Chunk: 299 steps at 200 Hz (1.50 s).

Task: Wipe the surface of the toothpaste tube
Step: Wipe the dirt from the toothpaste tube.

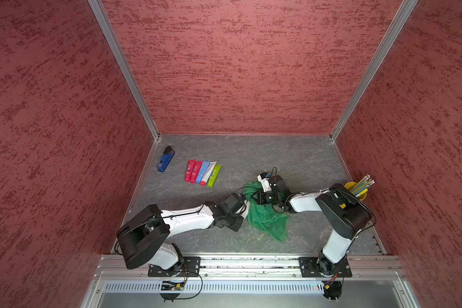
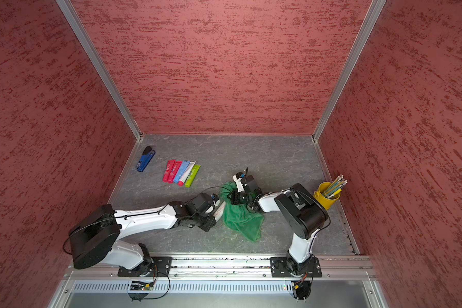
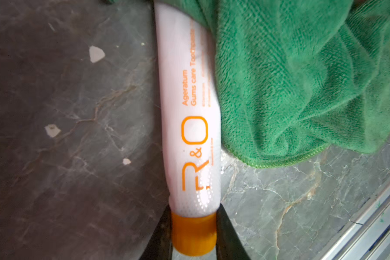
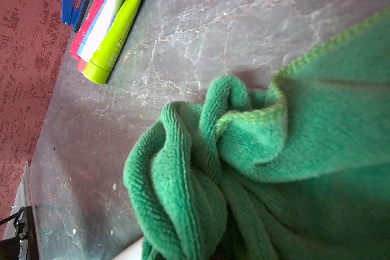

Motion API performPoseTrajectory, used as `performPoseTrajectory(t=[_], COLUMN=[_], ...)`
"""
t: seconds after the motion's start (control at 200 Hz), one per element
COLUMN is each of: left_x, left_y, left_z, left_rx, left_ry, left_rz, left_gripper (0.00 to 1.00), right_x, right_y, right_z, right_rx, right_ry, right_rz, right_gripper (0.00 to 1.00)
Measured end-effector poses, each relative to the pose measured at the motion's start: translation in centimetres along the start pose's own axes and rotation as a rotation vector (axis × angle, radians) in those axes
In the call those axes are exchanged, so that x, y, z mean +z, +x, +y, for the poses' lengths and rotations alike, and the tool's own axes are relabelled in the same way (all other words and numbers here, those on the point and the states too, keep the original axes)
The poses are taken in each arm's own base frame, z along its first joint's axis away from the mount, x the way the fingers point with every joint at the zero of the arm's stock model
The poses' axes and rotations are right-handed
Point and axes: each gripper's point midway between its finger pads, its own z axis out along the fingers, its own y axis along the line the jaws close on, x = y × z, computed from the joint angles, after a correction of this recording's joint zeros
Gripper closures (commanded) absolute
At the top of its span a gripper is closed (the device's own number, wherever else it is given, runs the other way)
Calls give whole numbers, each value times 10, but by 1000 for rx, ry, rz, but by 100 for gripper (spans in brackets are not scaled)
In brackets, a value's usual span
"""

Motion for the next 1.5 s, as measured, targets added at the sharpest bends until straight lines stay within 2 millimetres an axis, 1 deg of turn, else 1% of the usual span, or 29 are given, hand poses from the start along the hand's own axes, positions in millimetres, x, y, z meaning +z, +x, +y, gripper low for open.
performPoseTrajectory(t=[0.05, 0.115, 0.291, 0.336, 0.381, 0.521, 0.621, 0.671, 0.711, 0.792, 0.852, 0.922, 1.012, 1.117, 1.252, 1.353, 1.408, 1.498], left_x=[0, 0, 0, 0, 0, 0, 0, 0, 0, 0, 0, 0, 0, 0, 0, 0, -1, -1], left_y=[1, 5, 10, 11, 11, 11, 10, 5, 3, 1, 1, 0, 0, 1, 4, 11, 13, 13], left_z=[0, 0, -1, -1, -1, 0, -1, -1, -2, -2, -2, -1, 0, 1, 2, 1, 1, 1], left_rx=[0, 0, -1, -1, -1, -2, -2, 0, 1, 1, 1, 0, -2, -2, -2, -2, -1, -1], left_ry=[0, 2, 9, 9, 9, 7, 7, 10, 10, 11, 10, 7, 2, -2, -5, -3, -1, 0], left_rz=[2, 21, 44, 47, 47, 47, 42, 24, 13, 6, 4, 2, 1, 1, 13, 44, 49, 50], left_gripper=[100, 100, 100, 100, 100, 100, 100, 100, 100, 100, 100, 100, 100, 100, 100, 100, 100, 100], right_x=[0, -2, -7, -8, -8, -4, -7, -10, -12, -15, -16, -13, -10, -9, -7, -7, -7, -4], right_y=[4, 13, 52, 58, 61, 58, 50, 42, 29, 6, -3, -6, -9, -7, 3, 11, 17, 34], right_z=[3, 12, 57, 63, 65, 66, 55, 45, 34, 5, -10, -20, -19, -16, -9, -1, 9, 41], right_rx=[-10, -26, -61, -64, -63, -56, -26, -5, 8, 38, 50, 55, 40, 22, -5, -30, -43, -78], right_ry=[-1, -8, -123, -146, -158, -171, -169, -158, -133, -40, 13, 45, 41, 27, 8, 8, -8, -89], right_rz=[4, 4, 30, 33, 30, 26, 28, 30, 14, -7, -1, 19, 32, 38, 39, 25, 21, 46], right_gripper=[100, 100, 100, 100, 100, 100, 100, 100, 100, 100, 100, 100, 100, 100, 100, 100, 100, 100])
